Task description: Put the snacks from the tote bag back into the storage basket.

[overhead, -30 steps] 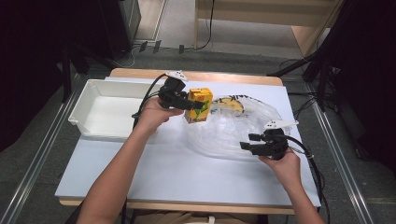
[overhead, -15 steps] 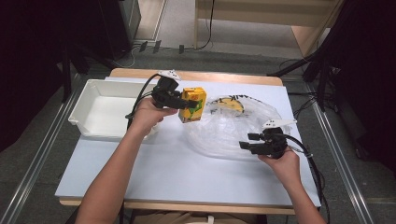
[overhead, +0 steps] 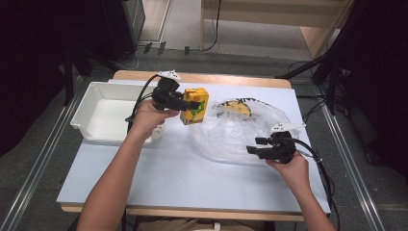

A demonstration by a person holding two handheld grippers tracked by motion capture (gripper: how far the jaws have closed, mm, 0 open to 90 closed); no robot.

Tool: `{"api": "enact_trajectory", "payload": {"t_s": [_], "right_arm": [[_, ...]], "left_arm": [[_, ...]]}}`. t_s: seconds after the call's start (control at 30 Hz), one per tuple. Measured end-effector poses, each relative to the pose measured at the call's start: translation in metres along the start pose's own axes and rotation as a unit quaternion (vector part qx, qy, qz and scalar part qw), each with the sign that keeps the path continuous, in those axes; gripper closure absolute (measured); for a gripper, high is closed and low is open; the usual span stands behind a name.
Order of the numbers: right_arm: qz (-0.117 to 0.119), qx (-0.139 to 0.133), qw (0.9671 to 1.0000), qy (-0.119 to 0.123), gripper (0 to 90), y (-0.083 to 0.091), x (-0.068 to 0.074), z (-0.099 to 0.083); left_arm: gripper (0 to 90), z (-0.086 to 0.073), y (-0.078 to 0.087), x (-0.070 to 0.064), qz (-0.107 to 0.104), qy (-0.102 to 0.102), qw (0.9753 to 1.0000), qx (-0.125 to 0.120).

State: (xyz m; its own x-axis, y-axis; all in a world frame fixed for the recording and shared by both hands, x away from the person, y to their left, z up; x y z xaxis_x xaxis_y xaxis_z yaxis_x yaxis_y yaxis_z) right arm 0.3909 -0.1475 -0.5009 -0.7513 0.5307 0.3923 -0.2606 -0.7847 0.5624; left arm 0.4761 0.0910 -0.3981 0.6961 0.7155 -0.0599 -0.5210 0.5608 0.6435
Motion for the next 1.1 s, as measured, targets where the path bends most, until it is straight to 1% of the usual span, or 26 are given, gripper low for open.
{"api": "enact_trajectory", "payload": {"t_s": [0.17,0.33,0.4,0.53,0.6,0.87,0.93,1.0,1.1], "right_arm": [[-0.001,0.001,1.0000,0.001,41.7,0.001,0.000,0.000],[0.000,-0.001,1.0000,0.001,41.7,0.001,0.000,0.001],[-0.001,-0.002,1.0000,0.001,41.7,0.001,0.000,0.001],[-0.001,-0.001,1.0000,0.002,41.7,0.001,0.000,0.001],[-0.001,-0.001,1.0000,0.002,41.7,0.001,0.000,0.000],[-0.002,-0.002,1.0000,0.000,41.7,0.002,0.001,0.000],[-0.001,-0.003,1.0000,0.000,41.7,0.002,0.001,0.001],[-0.001,-0.003,1.0000,0.000,41.7,0.002,0.001,0.001],[0.000,-0.002,1.0000,0.001,41.7,0.002,0.001,0.000]], "left_arm": [[52.2,0.000,0.003,0.004,0.003,0.002,1.0000,0.000],[52.2,-0.001,0.006,0.008,0.000,0.011,0.9999,0.003],[52.1,0.000,0.007,0.010,0.000,0.015,0.9999,0.001],[52.1,0.001,0.012,0.016,0.008,0.016,0.9998,-0.006],[52.2,0.001,0.014,0.018,0.009,0.018,0.9997,-0.011],[52.1,0.001,0.023,0.026,0.016,0.021,0.9995,-0.017],[52.1,0.002,0.025,0.028,0.014,0.026,0.9994,-0.018],[52.1,0.002,0.027,0.030,0.018,0.025,0.9993,-0.020],[52.1,0.002,0.030,0.033,0.019,0.030,0.9991,-0.023]]}}
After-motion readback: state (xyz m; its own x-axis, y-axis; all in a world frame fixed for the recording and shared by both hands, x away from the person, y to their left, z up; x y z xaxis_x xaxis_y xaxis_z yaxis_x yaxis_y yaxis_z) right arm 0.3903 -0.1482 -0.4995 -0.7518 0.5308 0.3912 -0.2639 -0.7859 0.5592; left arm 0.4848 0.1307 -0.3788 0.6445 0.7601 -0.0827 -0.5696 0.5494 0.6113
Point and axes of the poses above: each handheld gripper's, and its own axes: y roughly backward along the jaws, z roughly out of its top, x roughly to its left, the point moved 10 cm from there along -y, roughly forward along the jaws, and after that the axes turned 13 degrees about z, right-handed, at the moved point
